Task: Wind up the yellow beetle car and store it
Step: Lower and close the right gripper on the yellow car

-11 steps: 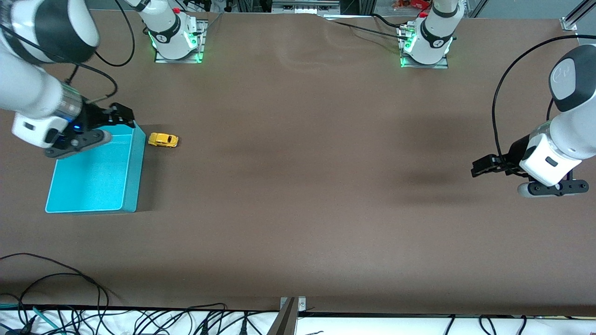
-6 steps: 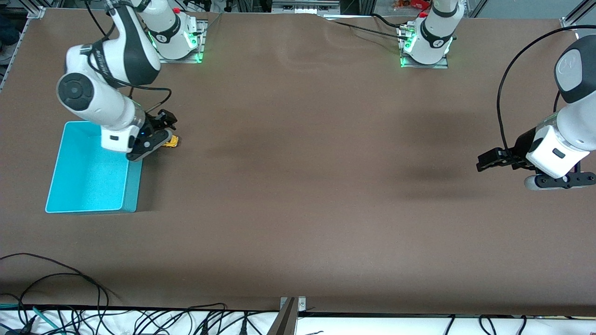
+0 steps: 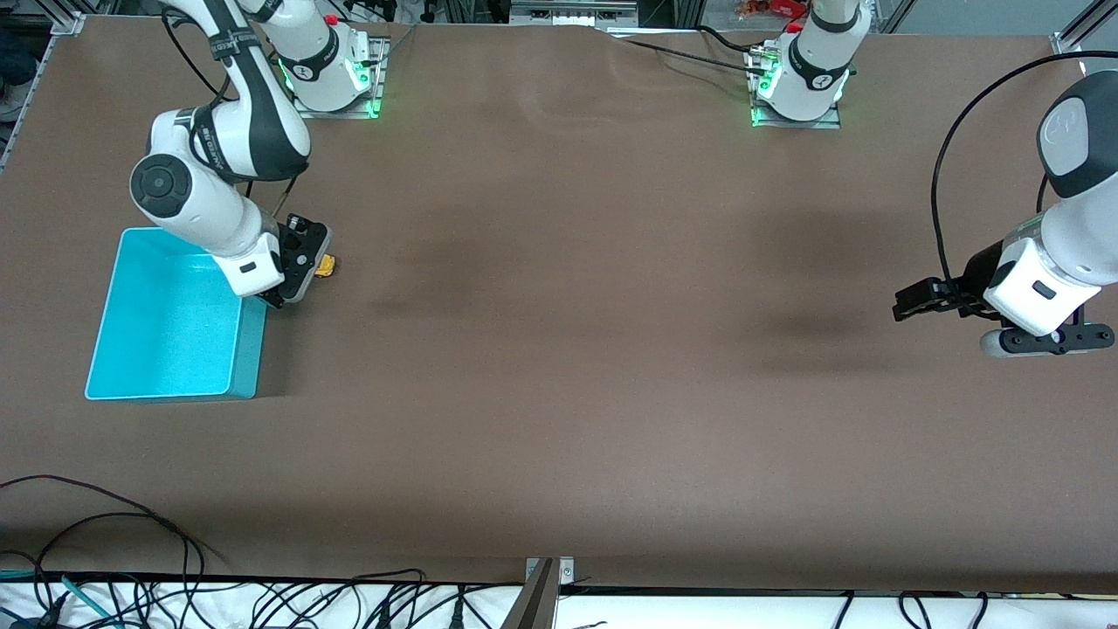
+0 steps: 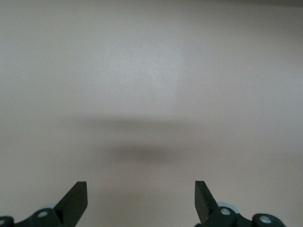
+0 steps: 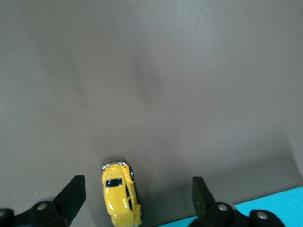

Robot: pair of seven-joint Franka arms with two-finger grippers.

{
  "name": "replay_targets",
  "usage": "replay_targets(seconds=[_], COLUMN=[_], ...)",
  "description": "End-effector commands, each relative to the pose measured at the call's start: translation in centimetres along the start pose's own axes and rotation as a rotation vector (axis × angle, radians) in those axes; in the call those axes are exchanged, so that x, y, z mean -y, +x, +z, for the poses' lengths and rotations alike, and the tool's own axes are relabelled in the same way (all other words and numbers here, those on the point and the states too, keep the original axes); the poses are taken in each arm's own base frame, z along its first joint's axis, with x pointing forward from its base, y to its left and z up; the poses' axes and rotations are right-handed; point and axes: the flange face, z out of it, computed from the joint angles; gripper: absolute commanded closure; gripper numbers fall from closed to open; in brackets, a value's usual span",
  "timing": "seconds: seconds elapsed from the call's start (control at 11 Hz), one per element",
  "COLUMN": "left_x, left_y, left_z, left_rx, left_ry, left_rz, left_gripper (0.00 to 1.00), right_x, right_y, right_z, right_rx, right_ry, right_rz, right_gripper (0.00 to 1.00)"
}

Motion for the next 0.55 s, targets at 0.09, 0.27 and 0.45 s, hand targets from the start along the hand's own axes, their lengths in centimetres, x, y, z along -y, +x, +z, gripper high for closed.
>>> replay_targets(seconds=[0.09,0.27,0.45], left_x=[0.1,0.1,0.2], left_y=[-0.5,-0.5,-0.4], left_z=[-0.3,-0.3,-0.4], left_rx=[0.003,0.005,0.0], left_ry=[-0.019,-0.019,-0.018], left_rz=[0.016,0.017,0.016], left_gripper=[0.0,0.0,0.0], right_x=[-1.7,-0.4,0.4], right_y=[-3.6,-5.4,-7.6], right_z=[5.3,7.2,7.9], right_rx=[0.001,0.009,0.013], right_ry=[0.021,0.049,0.071], right_rz=[-0.159,-0.155,-0.174], right_gripper=[0.0,0.0,0.0])
